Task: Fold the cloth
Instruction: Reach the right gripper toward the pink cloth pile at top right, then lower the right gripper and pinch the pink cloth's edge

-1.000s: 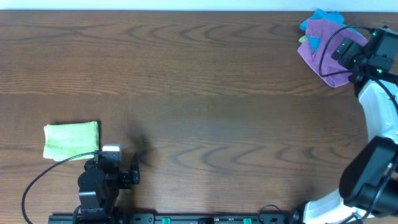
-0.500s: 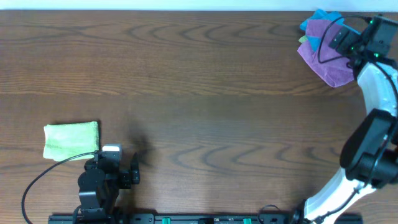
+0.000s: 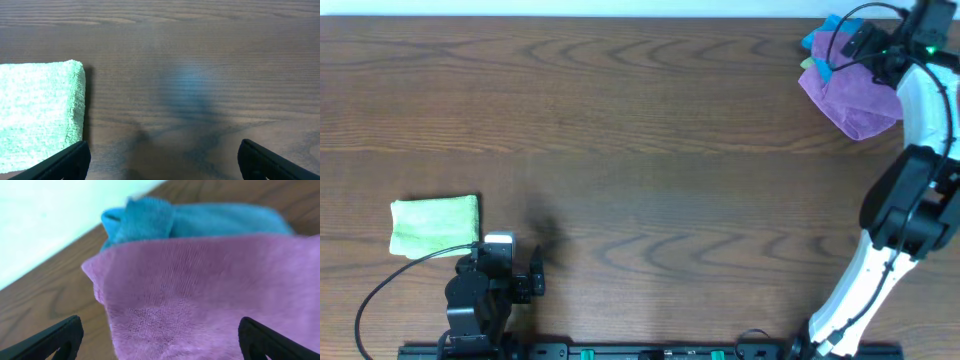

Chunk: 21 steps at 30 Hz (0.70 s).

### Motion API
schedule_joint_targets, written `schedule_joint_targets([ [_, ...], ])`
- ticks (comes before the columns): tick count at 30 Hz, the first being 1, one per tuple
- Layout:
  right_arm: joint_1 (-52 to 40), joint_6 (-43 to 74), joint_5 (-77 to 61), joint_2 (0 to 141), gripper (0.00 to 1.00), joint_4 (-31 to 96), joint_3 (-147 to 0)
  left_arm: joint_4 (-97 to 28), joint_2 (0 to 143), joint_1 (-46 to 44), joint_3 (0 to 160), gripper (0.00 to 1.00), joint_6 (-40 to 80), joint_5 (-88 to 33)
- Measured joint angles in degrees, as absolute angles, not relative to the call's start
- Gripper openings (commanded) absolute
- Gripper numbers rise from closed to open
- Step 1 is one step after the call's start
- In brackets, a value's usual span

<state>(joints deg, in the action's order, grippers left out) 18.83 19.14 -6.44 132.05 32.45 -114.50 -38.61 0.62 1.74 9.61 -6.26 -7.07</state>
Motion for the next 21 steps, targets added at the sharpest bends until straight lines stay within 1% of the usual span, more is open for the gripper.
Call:
schedule_joint_targets([
  [7, 18.79, 20.93, -8.86, 135.81, 0.99, 32.95, -114.5, -38.61, 0.62, 1.74, 9.61, 0.95, -6.28, -7.09],
  [14, 18.68, 21.47, -9.67, 136.0, 0.99, 32.8, -114.5, -38.61, 0.62, 1.74, 9.61, 0.95, -6.26, -7.09],
  [18, 18.68, 21.78, -9.76, 136.14, 0.87, 32.88, -114.5, -38.61, 0.62, 1.74, 9.61, 0.95, -6.26, -7.09],
  [20, 18.68, 21.76, -9.91, 136.42, 0.8, 32.99, -114.5, -38.61, 0.62, 1.74, 9.61, 0.95, -6.26, -7.07],
  [21, 18.68, 22.04, -9.96, 136.68, 0.73, 33.26, -114.5, -38.61, 0.62, 1.74, 9.61, 0.95, -6.26, -7.09],
])
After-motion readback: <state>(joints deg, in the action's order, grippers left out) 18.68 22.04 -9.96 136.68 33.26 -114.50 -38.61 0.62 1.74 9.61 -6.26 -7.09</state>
